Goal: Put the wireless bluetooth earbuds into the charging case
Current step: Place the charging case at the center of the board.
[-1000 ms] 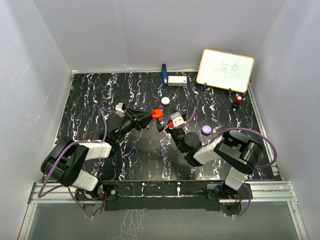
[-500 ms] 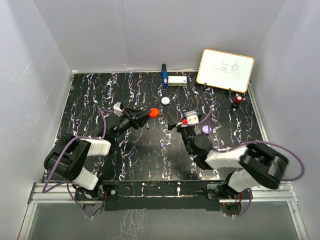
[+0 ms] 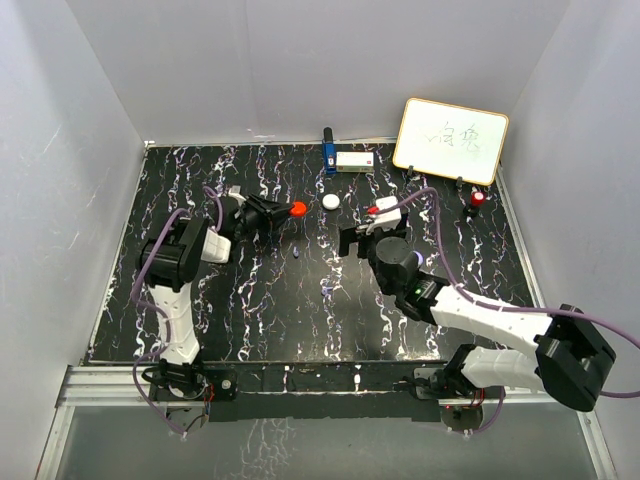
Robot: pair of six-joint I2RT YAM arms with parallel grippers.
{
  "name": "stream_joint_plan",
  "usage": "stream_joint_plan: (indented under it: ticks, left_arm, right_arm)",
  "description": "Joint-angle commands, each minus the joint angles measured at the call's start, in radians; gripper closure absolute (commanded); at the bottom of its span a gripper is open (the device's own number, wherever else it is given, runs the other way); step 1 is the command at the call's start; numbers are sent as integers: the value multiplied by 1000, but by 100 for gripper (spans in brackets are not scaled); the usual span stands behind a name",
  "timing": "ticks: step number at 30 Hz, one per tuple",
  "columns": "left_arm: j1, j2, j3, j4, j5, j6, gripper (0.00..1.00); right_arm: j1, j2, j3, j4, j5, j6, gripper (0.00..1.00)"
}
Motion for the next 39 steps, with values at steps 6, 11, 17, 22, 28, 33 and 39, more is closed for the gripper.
stream_joint_plan:
  ticks: [6, 11, 17, 22, 28, 33, 39]
  left_arm:
    - [42, 107, 146, -121, 48, 161, 100]
    - [47, 115, 183, -224, 32, 223, 90]
    - [50, 104, 212, -338, 1, 297, 65]
    - [59, 95, 234, -409, -20, 345, 60]
    - [93, -14, 173, -476, -107, 388, 47]
    - [107, -163, 115, -563, -195, 459, 37]
    - [96, -351, 9, -569, -206, 493, 36]
  right_arm:
    - [-135, -14, 99, -319, -76, 200, 2]
    - [-201, 11, 150, -438, -122, 249, 2]
    - [-231, 21, 173, -486, -130, 271, 2]
    - [-258, 34, 174, -512, -142, 293, 2]
    - [-365, 88, 201, -591, -216, 356, 2]
    - [-480, 181, 219, -621, -307, 408, 2]
    - [-541, 308, 254, -657, -311, 441, 2]
